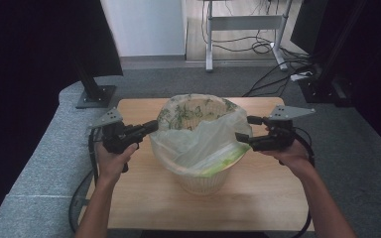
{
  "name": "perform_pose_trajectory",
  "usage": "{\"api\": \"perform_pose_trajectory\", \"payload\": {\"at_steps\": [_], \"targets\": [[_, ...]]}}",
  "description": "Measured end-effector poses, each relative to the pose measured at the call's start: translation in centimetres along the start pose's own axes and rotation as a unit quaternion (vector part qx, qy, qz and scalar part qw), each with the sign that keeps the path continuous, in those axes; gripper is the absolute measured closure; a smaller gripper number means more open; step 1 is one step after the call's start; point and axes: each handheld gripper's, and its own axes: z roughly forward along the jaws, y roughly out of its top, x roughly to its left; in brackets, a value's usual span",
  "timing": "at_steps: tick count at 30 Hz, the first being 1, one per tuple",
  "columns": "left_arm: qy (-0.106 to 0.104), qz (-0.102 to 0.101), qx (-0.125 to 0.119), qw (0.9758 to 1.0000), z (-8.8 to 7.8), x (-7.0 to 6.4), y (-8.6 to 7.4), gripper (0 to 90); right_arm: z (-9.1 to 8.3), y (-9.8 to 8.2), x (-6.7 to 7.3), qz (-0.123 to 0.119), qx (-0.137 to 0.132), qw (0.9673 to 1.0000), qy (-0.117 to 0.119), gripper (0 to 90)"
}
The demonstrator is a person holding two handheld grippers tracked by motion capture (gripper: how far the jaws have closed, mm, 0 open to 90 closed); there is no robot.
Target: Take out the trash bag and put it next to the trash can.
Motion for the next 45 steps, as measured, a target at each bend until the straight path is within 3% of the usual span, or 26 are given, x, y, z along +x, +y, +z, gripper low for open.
{"api": "perform_pose_trajectory", "payload": {"at_steps": [2, 3, 5, 13, 18, 23, 27, 32, 37, 41, 45], "targets": [[0.001, -0.001, 0.000, 1.0000, 0.0, 0.1, 0.0, 89.1, 0.2, 0.0, 0.2, -0.023, 0.010, 0.9993, -0.028, 77.6], [0.001, -0.001, 0.001, 1.0000, 0.0, 0.1, -0.1, 89.2, 0.2, 0.0, 0.3, -0.032, 0.010, 0.9984, -0.047, 84.9], [0.000, -0.002, 0.001, 1.0000, 0.0, 0.2, -0.1, 89.2, 0.2, 0.2, 0.4, -0.040, 0.006, 0.9974, -0.059, 88.9], [-0.003, -0.003, 0.001, 1.0000, 0.4, 0.0, -0.2, 89.1, 0.8, 1.5, 0.3, -0.042, -0.048, 0.9933, -0.096, 89.0], [-0.002, -0.003, 0.006, 1.0000, 0.8, 0.2, 0.0, 89.1, 1.4, 1.6, -0.2, -0.030, -0.061, 0.9938, -0.088, 89.1], [-0.003, -0.006, 0.003, 1.0000, 0.6, 0.3, 0.1, 89.0, 1.3, 1.3, -0.6, -0.018, -0.056, 0.9966, -0.057, 88.0], [-0.004, -0.011, 0.000, 0.9999, 0.1, 0.6, 0.1, 88.4, 0.4, 0.8, -1.6, 0.010, -0.050, 0.9987, 0.007, 68.0], [-0.005, -0.017, -0.004, 0.9998, 0.1, 0.8, 0.1, 88.5, -0.8, 1.1, -3.9, 0.075, -0.083, 0.9937, 0.004, 50.9], [-0.004, -0.017, -0.002, 0.9998, 0.2, 0.8, 0.0, 88.5, 0.9, 1.3, -5.3, 0.090, -0.051, 0.9944, -0.016, 42.8], [-0.003, -0.018, -0.002, 0.9998, 0.1, 1.1, 0.0, 88.4, 2.6, 1.1, -6.2, 0.102, -0.029, 0.9942, -0.015, 47.0], [-0.002, -0.019, -0.002, 0.9998, 0.1, 1.3, -0.1, 88.3, 3.5, 1.1, -6.1, 0.096, -0.013, 0.9952, -0.015, 69.4]]}}
